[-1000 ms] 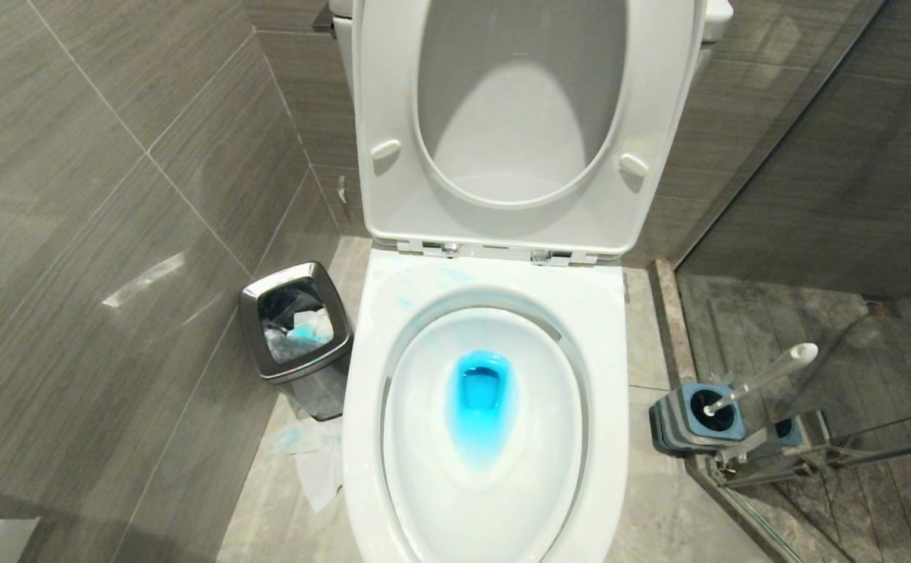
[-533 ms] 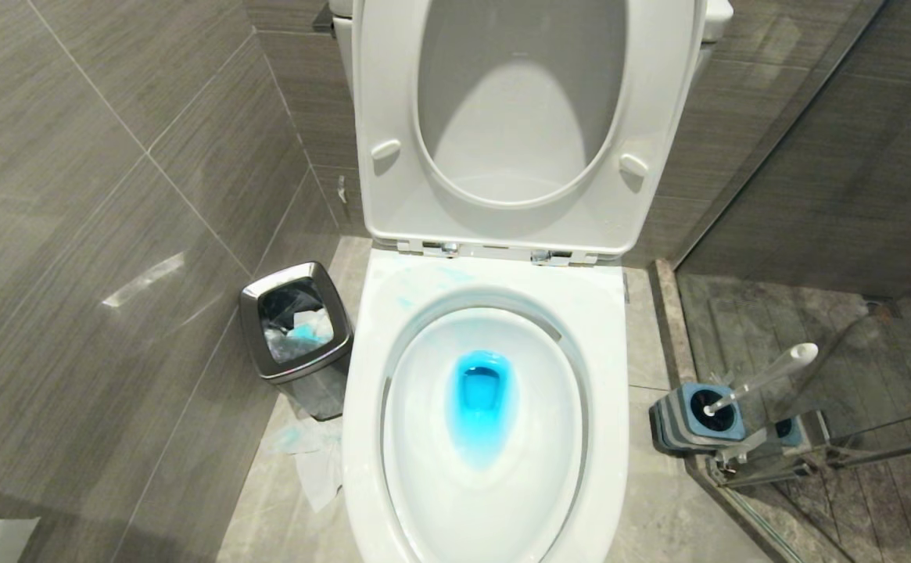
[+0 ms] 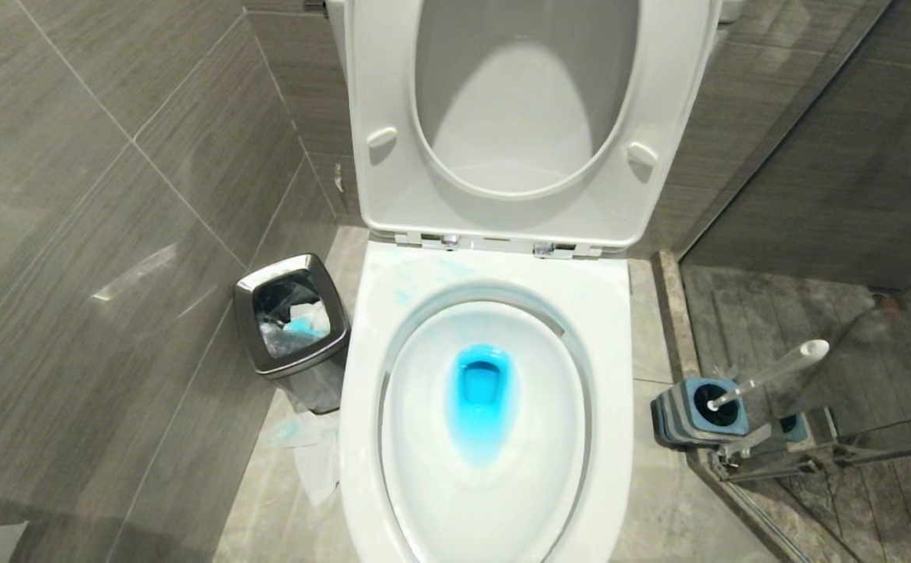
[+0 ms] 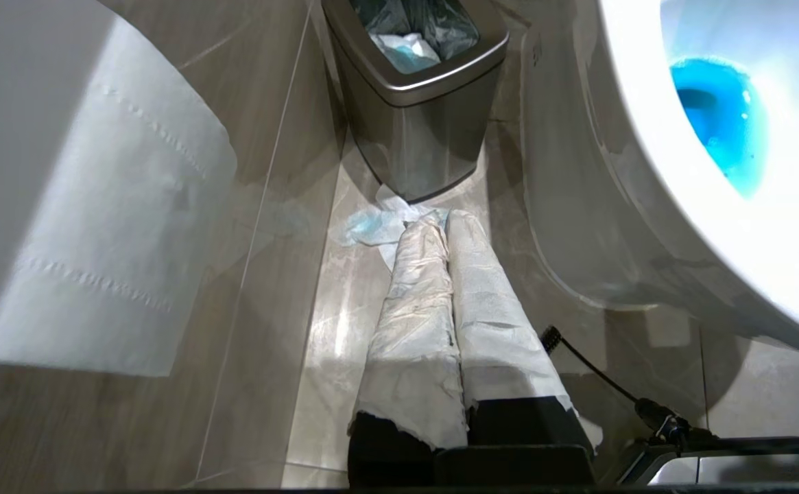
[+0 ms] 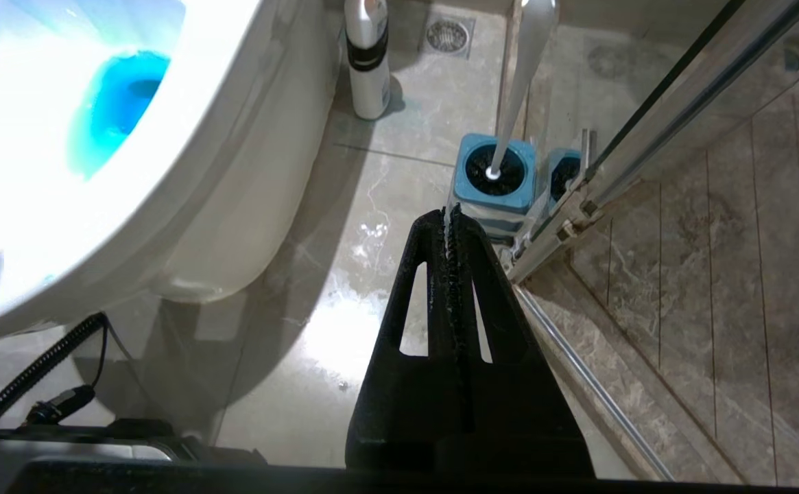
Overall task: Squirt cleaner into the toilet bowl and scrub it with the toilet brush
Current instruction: Flush the toilet
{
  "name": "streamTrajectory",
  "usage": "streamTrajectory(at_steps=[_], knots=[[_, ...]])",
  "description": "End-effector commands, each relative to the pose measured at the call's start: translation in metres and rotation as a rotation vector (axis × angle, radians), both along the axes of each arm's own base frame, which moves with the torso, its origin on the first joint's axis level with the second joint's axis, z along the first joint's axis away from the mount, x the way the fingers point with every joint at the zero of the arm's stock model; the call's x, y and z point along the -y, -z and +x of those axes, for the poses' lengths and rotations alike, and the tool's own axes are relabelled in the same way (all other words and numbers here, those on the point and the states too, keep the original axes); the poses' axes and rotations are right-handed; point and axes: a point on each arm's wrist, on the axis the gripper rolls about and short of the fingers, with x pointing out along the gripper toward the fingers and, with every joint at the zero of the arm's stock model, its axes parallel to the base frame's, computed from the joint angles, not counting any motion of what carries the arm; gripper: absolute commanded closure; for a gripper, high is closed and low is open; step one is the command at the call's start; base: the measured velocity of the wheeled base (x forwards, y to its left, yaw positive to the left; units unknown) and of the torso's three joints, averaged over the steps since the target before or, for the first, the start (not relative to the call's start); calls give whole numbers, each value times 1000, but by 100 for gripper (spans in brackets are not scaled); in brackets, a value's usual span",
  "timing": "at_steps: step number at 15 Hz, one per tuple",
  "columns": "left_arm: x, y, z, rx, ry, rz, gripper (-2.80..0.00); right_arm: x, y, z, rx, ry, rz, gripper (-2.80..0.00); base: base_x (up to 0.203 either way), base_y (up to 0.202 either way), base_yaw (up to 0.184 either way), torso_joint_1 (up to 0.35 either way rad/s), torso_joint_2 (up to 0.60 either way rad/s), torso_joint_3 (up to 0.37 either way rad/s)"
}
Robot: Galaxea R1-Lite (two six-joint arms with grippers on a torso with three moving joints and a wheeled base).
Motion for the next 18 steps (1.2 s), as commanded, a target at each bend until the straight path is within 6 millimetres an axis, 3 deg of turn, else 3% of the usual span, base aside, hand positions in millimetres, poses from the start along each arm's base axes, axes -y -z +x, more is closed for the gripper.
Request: streamTrajectory(at_steps=[1, 18], knots=[[0, 0, 0, 0, 0, 1, 0, 0, 0, 0, -2, 0, 0, 0, 0, 0, 0, 2, 2, -173], [0, 0, 0, 1, 0, 5, 0, 0, 0, 0, -2, 0, 0, 0, 0, 0, 0, 3, 3, -169]])
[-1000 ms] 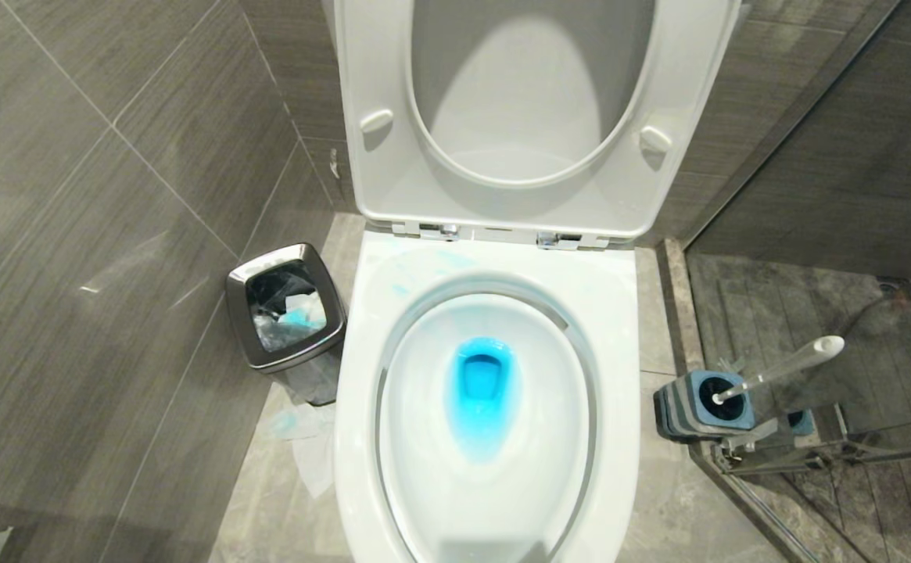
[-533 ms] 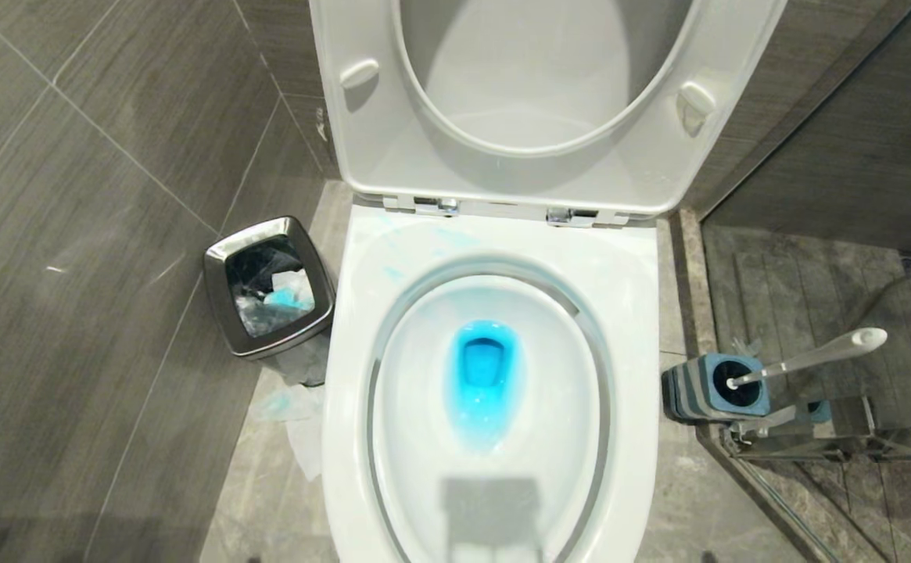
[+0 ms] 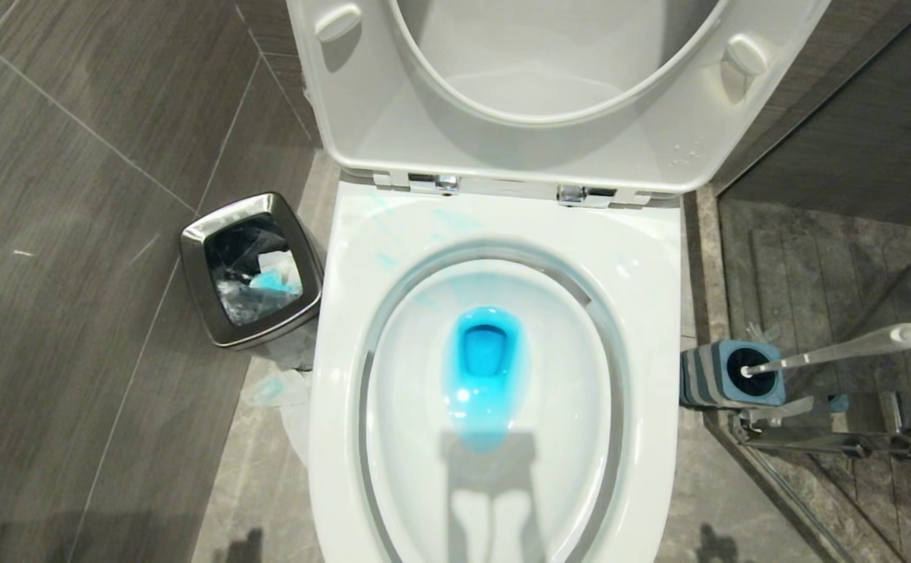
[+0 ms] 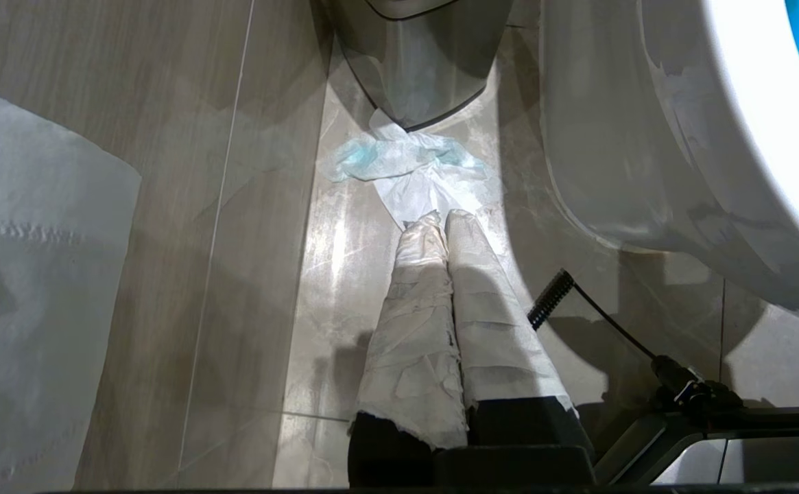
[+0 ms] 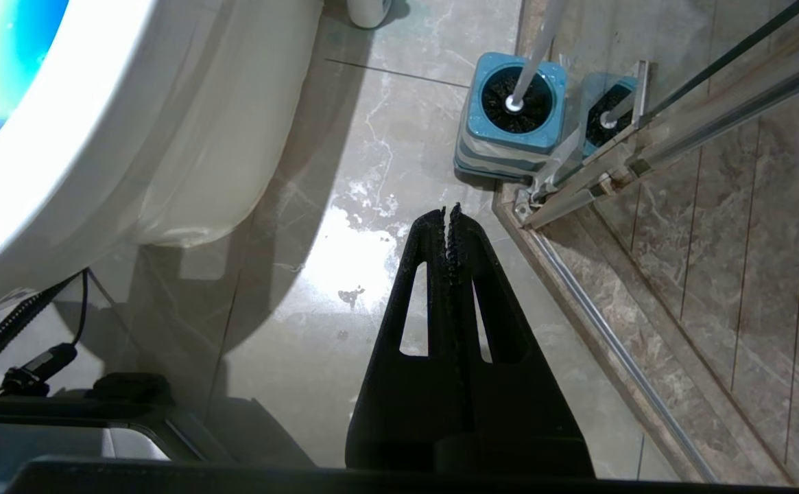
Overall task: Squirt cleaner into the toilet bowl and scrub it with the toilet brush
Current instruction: Flush the toilet
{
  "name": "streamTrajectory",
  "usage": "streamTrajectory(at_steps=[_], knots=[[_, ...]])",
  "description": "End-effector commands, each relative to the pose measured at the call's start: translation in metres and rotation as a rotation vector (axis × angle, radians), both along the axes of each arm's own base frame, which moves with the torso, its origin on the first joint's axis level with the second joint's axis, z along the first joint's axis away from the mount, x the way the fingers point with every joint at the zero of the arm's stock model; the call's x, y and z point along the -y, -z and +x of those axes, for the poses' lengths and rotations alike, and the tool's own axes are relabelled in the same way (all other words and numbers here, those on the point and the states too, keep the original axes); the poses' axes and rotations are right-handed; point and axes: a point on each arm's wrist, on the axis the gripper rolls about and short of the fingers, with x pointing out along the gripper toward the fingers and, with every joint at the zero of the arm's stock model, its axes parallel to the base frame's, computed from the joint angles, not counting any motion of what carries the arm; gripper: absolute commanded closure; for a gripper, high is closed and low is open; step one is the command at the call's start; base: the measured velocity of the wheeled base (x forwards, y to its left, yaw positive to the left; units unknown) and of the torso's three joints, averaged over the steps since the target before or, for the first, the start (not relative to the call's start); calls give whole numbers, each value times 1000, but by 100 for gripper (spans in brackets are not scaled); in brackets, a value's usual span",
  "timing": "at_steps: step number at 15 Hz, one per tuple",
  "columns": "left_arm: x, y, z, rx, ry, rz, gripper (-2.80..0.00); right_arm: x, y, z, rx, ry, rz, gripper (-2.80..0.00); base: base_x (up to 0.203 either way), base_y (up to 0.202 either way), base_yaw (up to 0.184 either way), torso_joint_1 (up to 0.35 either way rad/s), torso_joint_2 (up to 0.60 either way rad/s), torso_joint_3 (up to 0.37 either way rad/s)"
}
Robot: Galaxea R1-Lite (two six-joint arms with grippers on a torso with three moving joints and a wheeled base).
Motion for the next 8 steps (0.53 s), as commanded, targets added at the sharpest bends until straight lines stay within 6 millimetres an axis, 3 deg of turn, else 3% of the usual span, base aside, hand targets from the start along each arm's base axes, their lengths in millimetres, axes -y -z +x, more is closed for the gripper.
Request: streamTrajectory(at_steps=[1, 6, 8], knots=[[0, 0, 0, 0, 0, 1, 0, 0, 0, 0, -2, -1, 0, 0, 0, 0, 0, 0, 0, 0], [0, -1, 0, 11, 8, 43, 0, 0, 0, 0, -2, -1, 0, 0, 0, 0, 0, 0, 0, 0], [1, -15, -3, 87, 48, 56, 0, 0, 0, 0, -2, -1, 0, 0, 0, 0, 0, 0, 0, 0]])
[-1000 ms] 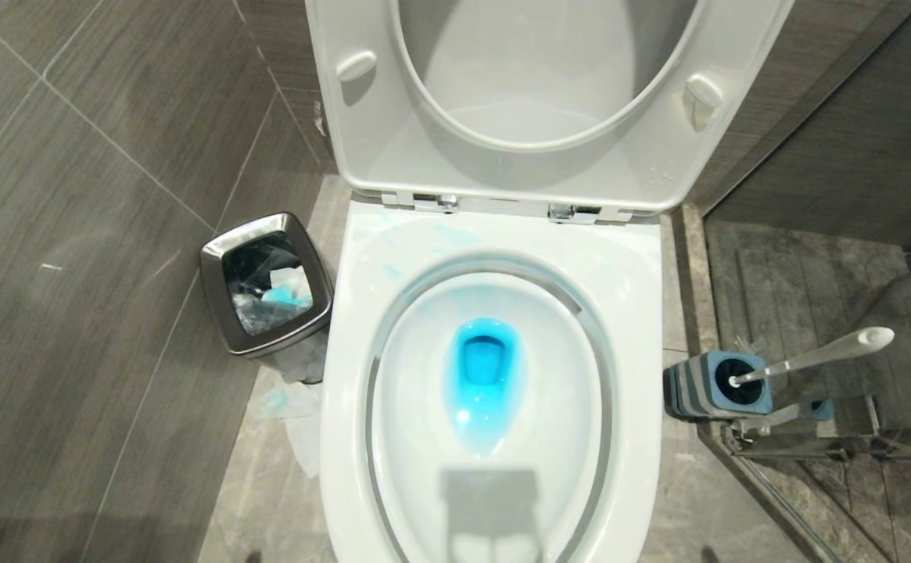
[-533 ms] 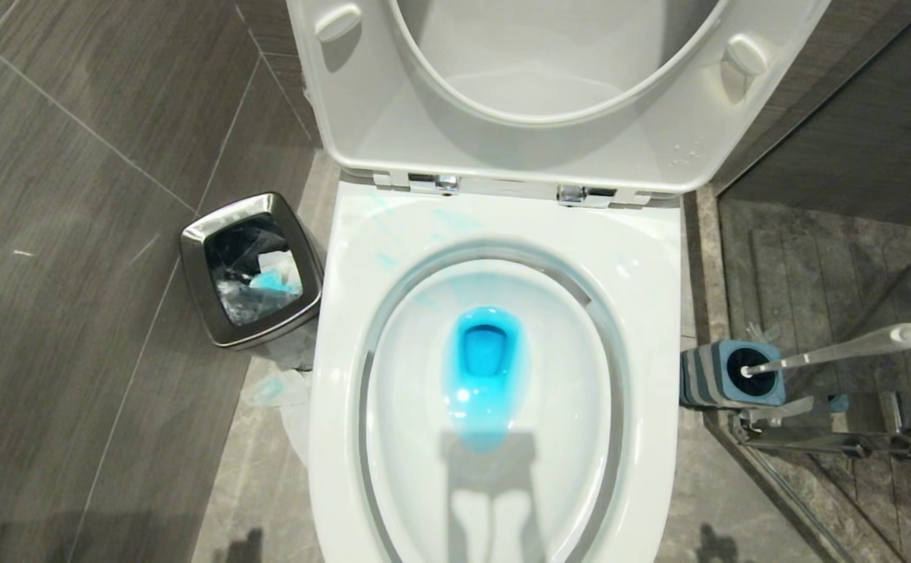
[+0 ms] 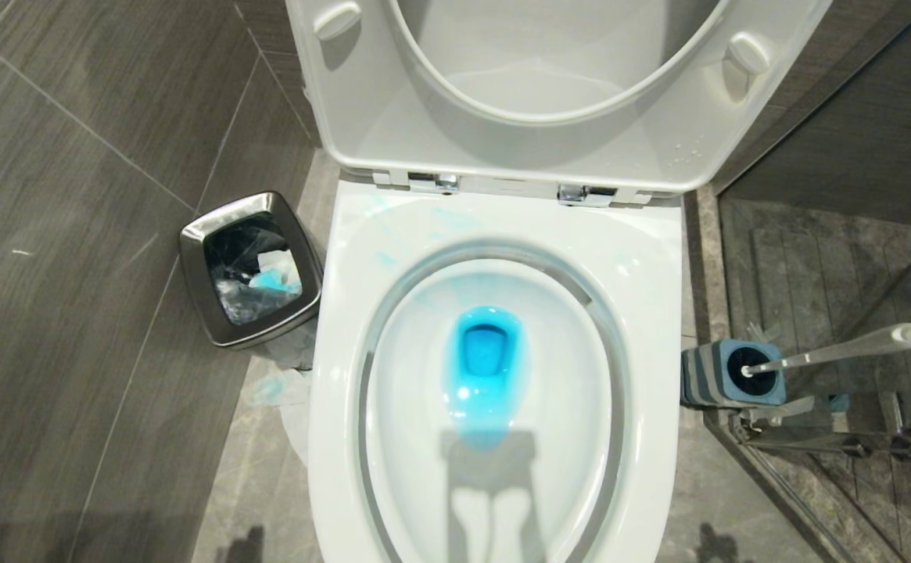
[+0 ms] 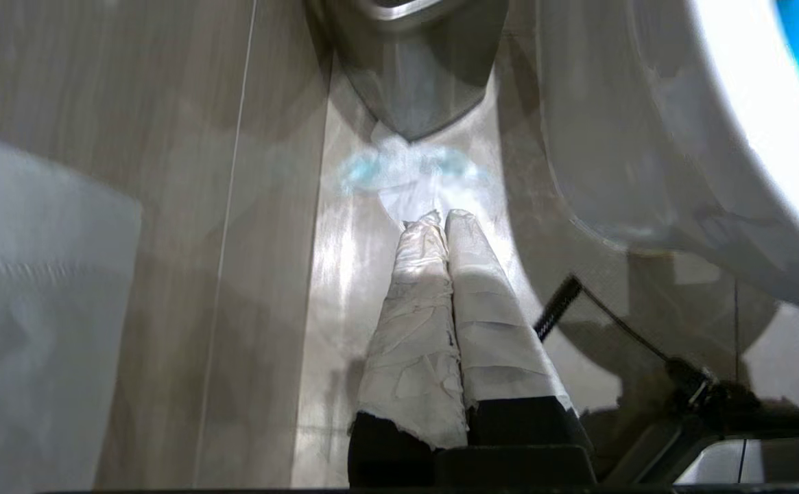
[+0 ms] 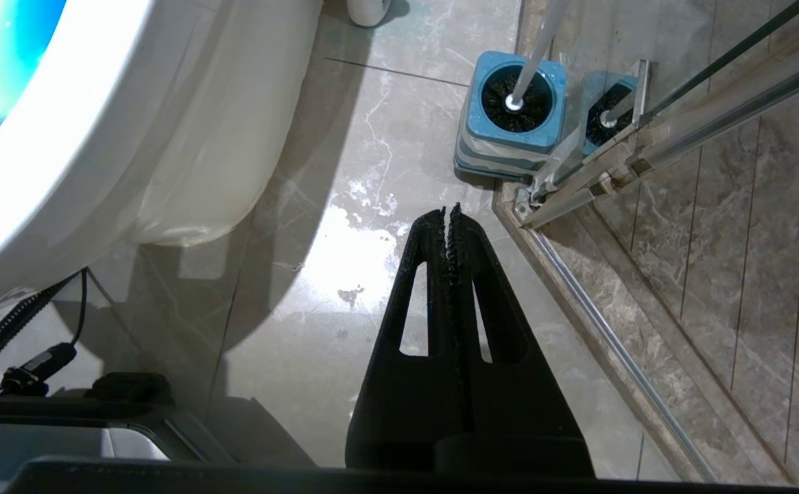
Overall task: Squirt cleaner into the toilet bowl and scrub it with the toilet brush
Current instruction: Flush the toilet
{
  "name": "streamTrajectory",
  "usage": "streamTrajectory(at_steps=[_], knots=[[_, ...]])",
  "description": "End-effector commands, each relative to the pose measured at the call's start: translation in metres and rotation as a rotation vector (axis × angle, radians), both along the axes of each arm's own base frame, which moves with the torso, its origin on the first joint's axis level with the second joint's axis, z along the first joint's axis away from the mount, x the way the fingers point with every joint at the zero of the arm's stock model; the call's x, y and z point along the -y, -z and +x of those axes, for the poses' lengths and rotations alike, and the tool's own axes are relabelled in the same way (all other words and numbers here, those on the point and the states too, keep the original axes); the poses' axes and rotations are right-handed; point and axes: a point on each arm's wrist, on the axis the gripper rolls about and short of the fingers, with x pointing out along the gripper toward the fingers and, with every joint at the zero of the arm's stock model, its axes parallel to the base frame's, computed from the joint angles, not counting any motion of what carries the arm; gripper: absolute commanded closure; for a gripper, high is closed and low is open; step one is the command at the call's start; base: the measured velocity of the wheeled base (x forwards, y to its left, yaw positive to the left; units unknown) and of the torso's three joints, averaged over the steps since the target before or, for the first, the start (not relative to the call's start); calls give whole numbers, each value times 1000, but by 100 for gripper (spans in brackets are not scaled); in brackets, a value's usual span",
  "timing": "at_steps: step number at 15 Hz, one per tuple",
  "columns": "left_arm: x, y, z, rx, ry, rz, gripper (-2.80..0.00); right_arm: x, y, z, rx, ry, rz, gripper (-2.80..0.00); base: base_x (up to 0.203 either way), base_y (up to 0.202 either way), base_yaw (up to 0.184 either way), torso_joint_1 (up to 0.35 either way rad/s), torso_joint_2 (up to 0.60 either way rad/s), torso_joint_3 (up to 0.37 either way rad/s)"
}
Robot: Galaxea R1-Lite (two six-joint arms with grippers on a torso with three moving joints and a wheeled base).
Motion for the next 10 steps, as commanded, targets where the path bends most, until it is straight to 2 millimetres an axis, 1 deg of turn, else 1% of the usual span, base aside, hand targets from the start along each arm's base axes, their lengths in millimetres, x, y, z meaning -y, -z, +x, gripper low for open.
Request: streamTrajectory(at_steps=[1, 3, 7, 10], knots=[[2, -13, -4, 61, 84, 11, 0, 0, 0, 0, -2, -1, 0, 0, 0, 0, 0, 0, 0, 0], [4, -24, -8, 100, 173, 26, 0, 0, 0, 0, -2, -1, 0, 0, 0, 0, 0, 0, 0, 0], [6, -35, -13, 146, 277, 53, 0, 0, 0, 0, -2, -1, 0, 0, 0, 0, 0, 0, 0, 0], [8, -49, -21, 174, 332, 57, 0, 0, 0, 0, -2, -1, 0, 0, 0, 0, 0, 0, 0, 0]])
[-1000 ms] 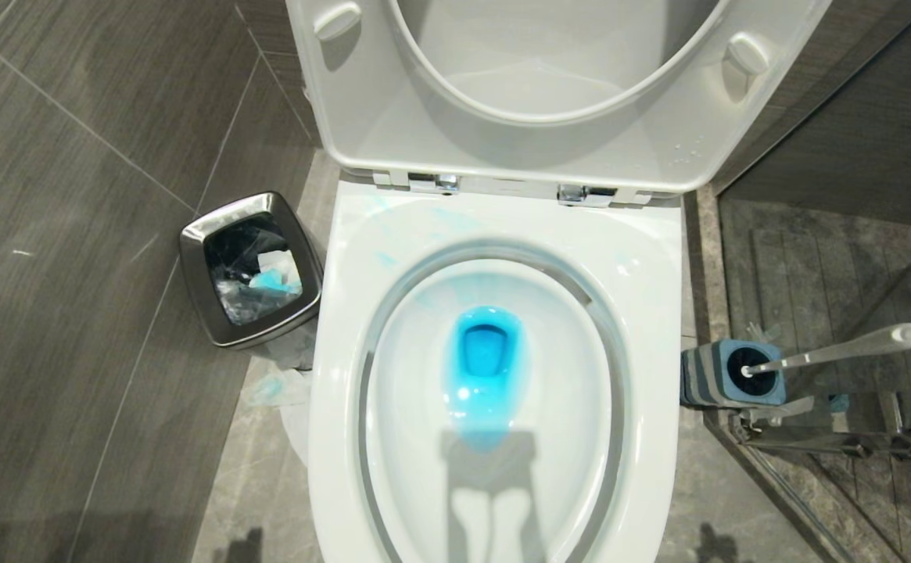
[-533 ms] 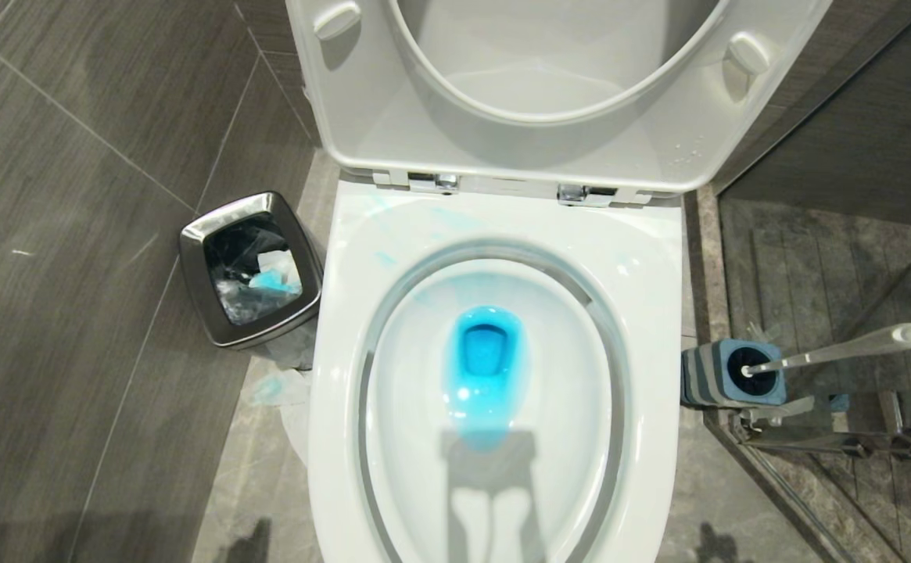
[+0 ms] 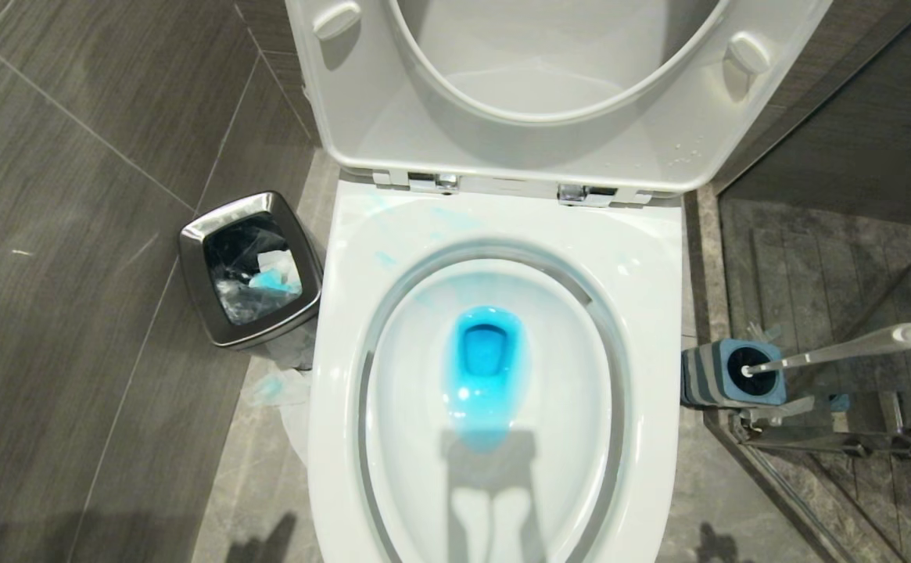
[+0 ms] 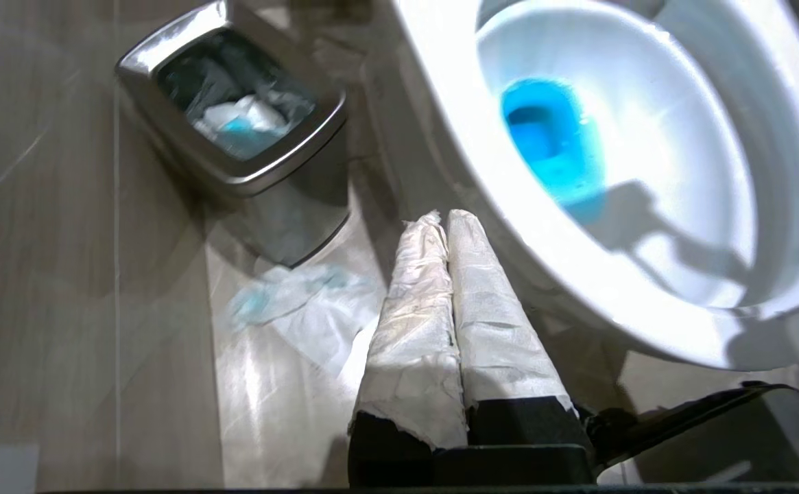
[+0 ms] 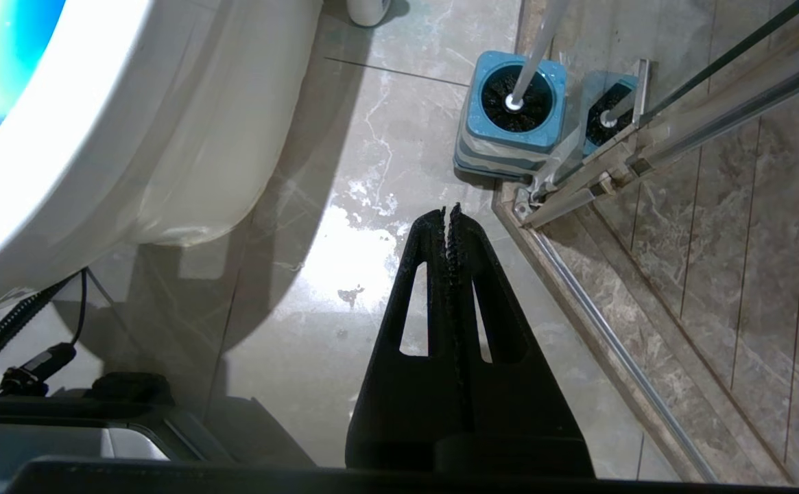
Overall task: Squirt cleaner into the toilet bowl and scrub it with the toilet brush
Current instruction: Flush the toilet
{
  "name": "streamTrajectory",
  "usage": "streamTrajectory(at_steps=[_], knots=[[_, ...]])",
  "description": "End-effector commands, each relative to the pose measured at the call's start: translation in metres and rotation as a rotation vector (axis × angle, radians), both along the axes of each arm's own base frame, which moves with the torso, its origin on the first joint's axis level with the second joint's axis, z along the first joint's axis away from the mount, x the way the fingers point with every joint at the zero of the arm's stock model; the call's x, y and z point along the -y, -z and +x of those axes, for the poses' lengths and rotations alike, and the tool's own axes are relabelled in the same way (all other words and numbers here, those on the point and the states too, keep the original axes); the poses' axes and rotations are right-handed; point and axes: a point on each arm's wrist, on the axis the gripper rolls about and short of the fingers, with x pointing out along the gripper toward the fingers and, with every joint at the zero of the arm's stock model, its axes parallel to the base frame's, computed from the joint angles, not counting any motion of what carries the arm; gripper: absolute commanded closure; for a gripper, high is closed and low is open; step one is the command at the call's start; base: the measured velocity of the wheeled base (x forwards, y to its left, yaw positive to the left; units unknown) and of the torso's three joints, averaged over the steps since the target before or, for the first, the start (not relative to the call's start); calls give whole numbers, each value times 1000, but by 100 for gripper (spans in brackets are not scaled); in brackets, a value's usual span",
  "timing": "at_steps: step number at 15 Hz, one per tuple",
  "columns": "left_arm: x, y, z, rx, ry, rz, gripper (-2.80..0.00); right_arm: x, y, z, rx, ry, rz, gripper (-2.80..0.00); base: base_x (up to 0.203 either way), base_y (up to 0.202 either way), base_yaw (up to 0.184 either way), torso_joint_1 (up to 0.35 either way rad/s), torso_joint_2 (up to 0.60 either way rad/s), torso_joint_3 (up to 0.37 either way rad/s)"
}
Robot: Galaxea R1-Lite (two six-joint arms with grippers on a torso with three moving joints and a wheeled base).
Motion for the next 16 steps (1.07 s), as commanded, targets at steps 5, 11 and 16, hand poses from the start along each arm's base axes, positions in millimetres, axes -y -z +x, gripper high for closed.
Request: streamTrajectory(at_steps=[5, 11, 16], knots=[[0, -67, -4, -102, 14, -4, 0, 0, 0, 0, -2, -1, 0, 0, 0, 0, 0, 0, 0, 0], [0, -163, 66, -212, 14, -23, 0, 0, 0, 0, -1, -1, 0, 0, 0, 0, 0, 0, 0, 0], [0, -218, 152, -116, 12, -51, 0, 0, 0, 0, -1, -1, 0, 0, 0, 0, 0, 0, 0, 0]])
